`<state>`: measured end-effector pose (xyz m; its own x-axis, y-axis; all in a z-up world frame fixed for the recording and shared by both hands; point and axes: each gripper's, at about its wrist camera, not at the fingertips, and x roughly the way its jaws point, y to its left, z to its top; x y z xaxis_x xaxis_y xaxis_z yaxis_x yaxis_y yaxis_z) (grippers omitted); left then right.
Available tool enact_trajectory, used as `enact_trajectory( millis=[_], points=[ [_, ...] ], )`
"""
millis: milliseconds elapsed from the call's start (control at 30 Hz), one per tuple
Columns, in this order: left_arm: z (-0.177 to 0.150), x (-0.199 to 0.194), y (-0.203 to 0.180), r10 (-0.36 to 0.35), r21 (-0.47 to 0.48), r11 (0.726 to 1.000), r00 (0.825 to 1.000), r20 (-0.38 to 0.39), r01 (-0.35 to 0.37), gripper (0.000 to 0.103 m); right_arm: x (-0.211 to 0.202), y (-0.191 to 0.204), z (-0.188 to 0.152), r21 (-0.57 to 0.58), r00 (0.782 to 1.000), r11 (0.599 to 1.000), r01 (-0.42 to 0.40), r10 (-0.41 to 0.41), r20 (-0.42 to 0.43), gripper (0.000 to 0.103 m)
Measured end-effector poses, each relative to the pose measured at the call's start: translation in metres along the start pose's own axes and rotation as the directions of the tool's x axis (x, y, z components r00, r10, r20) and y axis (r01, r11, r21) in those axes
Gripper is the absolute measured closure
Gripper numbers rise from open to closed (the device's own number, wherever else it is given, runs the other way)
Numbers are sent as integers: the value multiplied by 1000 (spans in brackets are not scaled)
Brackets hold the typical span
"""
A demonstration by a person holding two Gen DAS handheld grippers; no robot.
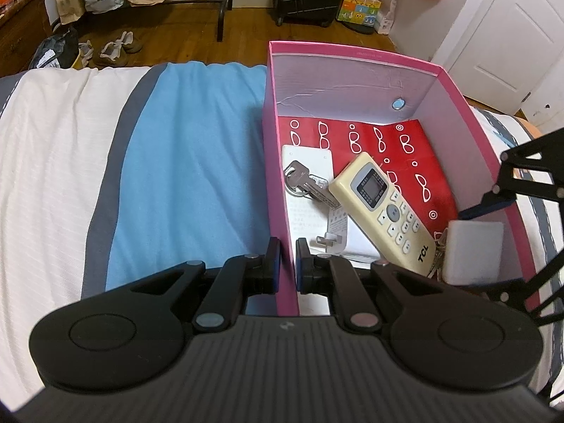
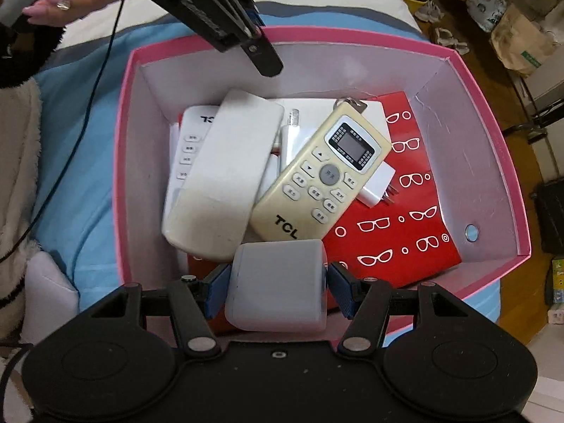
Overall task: Organize rigid objects
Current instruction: 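Carry the white cube charger into the pink box and release it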
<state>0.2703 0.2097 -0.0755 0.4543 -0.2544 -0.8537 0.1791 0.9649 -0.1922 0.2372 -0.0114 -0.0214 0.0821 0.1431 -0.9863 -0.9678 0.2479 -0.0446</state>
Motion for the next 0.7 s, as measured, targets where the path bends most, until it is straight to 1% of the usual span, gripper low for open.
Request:
enact_trajectory(
  millis=[100,200,267,367,467,500,567,633,667,700],
  points=[
    [0,0,0,-4,-1,1000,1000,-1,4,95,-2,-2,-1,18,1000,1000,13,-14,29,38],
    [0,0,1,-5,-2,1000,1000,1,5,95,-16,-2,-7,60,994,998,32,-38,98,37],
    [0,0,1,-5,-2,1000,1000,1,5,95,-26,-2,-14,103,987,994,35,-51,150,37],
    [0,0,1,0,-2,1000,1000,1,0,95,-42,1,-26,175,970,984,30,-71,232,37],
    [0,1,0,9,-4,1000,1000,-1,-9,95,-55,5,-41,272,938,962,17,-110,329,37],
    [0,1,0,13,-6,1000,1000,-3,-13,95,-59,5,-47,318,922,948,-6,-118,368,37],
    [0,2,-1,22,-7,1000,1000,-6,-22,95,-66,5,-59,424,887,902,-84,-126,445,36],
    [0,2,-3,34,-12,999,999,-10,-34,95,-69,7,-68,487,867,858,-165,-110,487,36],
    [0,2,-4,39,-11,999,999,-11,-40,95,-71,10,-70,501,857,848,-173,-121,501,36],
    [0,1,-5,46,-8,999,999,-12,-46,95,-72,12,-71,506,849,846,-166,-138,510,36]
  ],
)
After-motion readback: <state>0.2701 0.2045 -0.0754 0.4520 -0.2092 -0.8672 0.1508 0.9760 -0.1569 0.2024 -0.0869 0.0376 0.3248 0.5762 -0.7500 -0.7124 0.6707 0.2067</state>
